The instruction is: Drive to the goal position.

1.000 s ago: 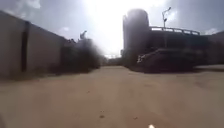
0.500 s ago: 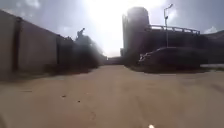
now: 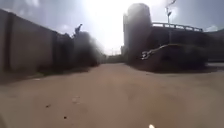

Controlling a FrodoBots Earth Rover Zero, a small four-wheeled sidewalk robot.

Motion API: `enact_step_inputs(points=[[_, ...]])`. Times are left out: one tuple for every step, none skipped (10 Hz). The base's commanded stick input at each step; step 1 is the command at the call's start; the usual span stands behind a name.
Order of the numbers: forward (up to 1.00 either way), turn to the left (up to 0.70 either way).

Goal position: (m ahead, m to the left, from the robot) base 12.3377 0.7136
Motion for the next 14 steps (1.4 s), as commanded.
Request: enact_step_inputs(points=[[1.00,0.00],[1.00,0.00],[1.00,0.00],[1.00,0.00],[1.00,0.00],[1.00,0.00],[1.00,0.00],[1.00,0.00],[1.00,0.00],[1.00,0.00],[1.00,0.00],[1.00,0.00],[1.00,0.00],[1.00,0.00]])
